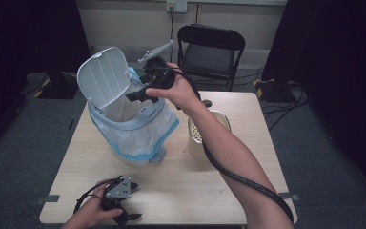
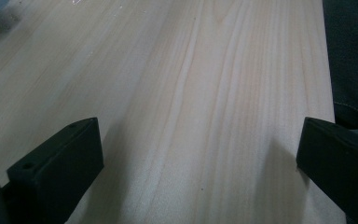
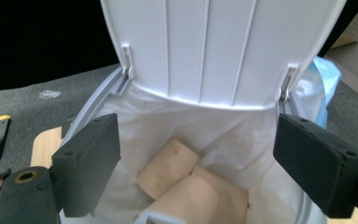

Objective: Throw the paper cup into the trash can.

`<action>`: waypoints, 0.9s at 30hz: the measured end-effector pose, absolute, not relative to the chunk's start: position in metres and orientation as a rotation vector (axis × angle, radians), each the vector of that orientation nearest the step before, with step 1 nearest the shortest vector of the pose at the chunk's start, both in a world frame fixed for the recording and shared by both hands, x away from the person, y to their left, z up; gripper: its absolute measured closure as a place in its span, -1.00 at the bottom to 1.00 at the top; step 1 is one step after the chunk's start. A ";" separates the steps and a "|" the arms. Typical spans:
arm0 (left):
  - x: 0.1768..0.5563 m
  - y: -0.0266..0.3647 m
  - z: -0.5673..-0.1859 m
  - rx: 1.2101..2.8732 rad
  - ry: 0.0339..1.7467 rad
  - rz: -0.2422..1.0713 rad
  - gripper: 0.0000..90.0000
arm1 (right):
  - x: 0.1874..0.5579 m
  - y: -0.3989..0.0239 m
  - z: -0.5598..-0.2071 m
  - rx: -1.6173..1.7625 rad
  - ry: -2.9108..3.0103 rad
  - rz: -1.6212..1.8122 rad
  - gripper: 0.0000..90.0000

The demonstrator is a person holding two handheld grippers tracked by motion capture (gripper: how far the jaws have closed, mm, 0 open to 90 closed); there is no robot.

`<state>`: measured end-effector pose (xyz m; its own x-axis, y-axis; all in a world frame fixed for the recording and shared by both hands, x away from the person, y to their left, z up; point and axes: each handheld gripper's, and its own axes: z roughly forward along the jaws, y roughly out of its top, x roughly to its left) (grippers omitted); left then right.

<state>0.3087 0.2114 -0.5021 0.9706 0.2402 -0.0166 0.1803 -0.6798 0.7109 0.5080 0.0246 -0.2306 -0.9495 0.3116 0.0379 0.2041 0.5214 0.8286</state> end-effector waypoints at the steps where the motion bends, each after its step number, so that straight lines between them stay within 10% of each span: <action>1: 0.309 0.211 -0.502 2.335 0.291 0.096 -1.00 | 0.507 0.022 -0.231 0.449 2.638 1.415 -0.68; 27: 0.309 0.211 -0.502 2.335 0.294 0.108 -1.00 | 0.478 -0.040 -0.245 0.493 2.642 1.409 -0.68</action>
<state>0.3087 0.2115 -0.5018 0.9698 0.2438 -0.0109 0.1791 -0.6803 0.7107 0.4777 -0.0403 -0.2450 -0.9416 0.3318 0.0577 0.2327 0.5171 0.8237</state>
